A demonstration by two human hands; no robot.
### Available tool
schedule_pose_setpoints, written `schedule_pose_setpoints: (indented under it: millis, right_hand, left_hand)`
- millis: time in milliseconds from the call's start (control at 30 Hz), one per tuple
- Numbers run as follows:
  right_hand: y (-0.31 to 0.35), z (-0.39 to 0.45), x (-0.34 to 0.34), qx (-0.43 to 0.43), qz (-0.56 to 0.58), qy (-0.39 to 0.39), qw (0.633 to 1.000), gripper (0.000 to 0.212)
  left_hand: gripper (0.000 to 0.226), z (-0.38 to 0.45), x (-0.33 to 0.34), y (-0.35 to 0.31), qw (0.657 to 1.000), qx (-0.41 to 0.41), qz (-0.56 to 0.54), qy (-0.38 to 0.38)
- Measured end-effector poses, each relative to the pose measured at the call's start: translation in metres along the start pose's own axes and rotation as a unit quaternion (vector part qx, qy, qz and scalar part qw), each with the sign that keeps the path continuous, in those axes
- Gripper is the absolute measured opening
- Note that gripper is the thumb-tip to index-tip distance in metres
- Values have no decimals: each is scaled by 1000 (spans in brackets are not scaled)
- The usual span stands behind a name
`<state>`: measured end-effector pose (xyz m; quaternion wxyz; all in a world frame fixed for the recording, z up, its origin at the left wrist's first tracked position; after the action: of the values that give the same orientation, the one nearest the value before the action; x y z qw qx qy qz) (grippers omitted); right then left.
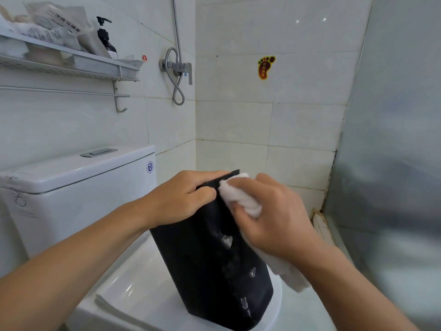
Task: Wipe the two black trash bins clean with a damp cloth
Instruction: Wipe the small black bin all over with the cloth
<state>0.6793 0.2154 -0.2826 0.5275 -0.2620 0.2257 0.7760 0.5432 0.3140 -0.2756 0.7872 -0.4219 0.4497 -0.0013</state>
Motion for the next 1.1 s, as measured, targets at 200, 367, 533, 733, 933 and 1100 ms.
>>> schedule_pose_setpoints:
  millis: [200,367,533,733,933,1100]
  right_hand:
    - [-33,8,4,86,-21,-58,994,25]
    - [20,-6,13,-21,56,21,998,35]
    - [-31,13,13,67,19,-44,997,30]
    - [-39,5,12,75,56,-59,994,30]
    - [13,-16,23,-44,94,32,994,33]
    - [-23,11,17,34,55,-59,996,37]
  left_hand:
    - [57,0,-1,2,999,-3,-37,5]
    - [59,1,-7,6,999,0,-35,1]
    - [59,-4,-10,11,997,4,-74,4]
    - [61,-5,-5,4,997,20,-69,24]
    - [61,-4,-15,11,998,4,-65,-3]
    - [56,-2,-7,7,999,4,-34,-7]
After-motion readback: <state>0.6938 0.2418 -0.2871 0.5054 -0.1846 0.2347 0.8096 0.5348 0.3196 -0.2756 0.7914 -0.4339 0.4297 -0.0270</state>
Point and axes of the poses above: each hand's wrist, its own z-axis towards the middle knuckle, its own x-axis out of the palm, y = z × x, the point moved 7 cm from there along z, towards the middle knuckle, and after that the axes turned 13 degrees about -x, right-handed, at the moved point
